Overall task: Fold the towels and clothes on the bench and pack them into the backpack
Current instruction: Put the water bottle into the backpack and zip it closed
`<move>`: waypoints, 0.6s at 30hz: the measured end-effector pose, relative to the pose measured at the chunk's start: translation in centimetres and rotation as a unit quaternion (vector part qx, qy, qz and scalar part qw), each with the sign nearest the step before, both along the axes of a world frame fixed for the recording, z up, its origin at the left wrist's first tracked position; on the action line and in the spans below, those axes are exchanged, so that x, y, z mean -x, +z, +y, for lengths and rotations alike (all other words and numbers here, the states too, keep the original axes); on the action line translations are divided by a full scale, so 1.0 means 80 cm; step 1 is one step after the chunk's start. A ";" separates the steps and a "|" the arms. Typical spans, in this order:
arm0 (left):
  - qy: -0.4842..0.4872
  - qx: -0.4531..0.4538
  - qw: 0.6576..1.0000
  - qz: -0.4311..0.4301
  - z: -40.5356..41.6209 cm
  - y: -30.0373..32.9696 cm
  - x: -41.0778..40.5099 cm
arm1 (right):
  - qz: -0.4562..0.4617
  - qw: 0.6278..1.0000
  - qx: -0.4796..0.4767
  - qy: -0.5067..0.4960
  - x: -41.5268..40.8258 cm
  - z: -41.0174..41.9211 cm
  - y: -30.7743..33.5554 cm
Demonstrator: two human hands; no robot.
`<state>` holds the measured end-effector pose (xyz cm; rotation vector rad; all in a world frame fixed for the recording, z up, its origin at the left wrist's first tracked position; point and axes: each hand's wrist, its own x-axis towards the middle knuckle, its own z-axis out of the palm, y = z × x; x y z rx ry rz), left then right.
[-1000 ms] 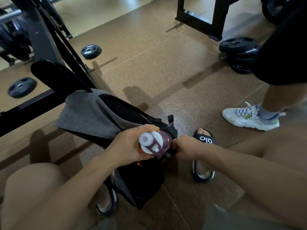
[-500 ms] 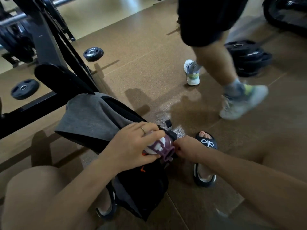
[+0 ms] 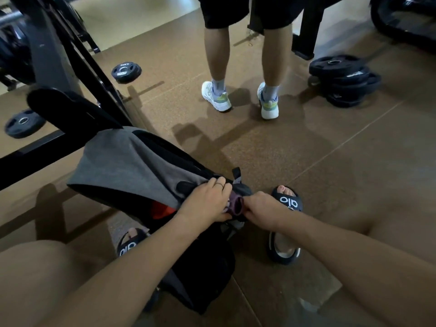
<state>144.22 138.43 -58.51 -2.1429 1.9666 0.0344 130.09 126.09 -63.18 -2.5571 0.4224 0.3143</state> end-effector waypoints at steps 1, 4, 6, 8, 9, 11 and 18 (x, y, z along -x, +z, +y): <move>-0.004 0.003 1.000 -0.010 -0.002 0.004 -0.002 | 0.004 1.000 -0.003 -0.007 -0.002 -0.003 -0.001; -0.049 0.033 0.996 -0.061 0.011 0.025 -0.002 | 0.001 1.000 -0.012 -0.015 -0.007 -0.004 -0.002; -0.059 0.037 0.995 -0.075 0.025 0.026 -0.004 | -0.001 1.000 -0.011 -0.020 -0.011 -0.004 -0.004; -0.057 0.021 0.995 -0.077 0.033 0.022 -0.011 | 0.010 1.000 -0.007 -0.016 -0.017 -0.002 -0.005; -0.055 0.012 0.996 -0.076 0.033 0.018 -0.015 | 0.020 1.000 -0.003 -0.012 -0.019 0.001 -0.007; -0.048 0.010 0.997 -0.062 0.028 0.011 -0.018 | 0.030 0.999 0.001 -0.019 -0.024 0.002 -0.011; -0.067 0.084 0.993 -0.053 0.060 0.013 0.015 | 0.020 0.995 -0.025 -0.096 -0.037 -0.001 -0.021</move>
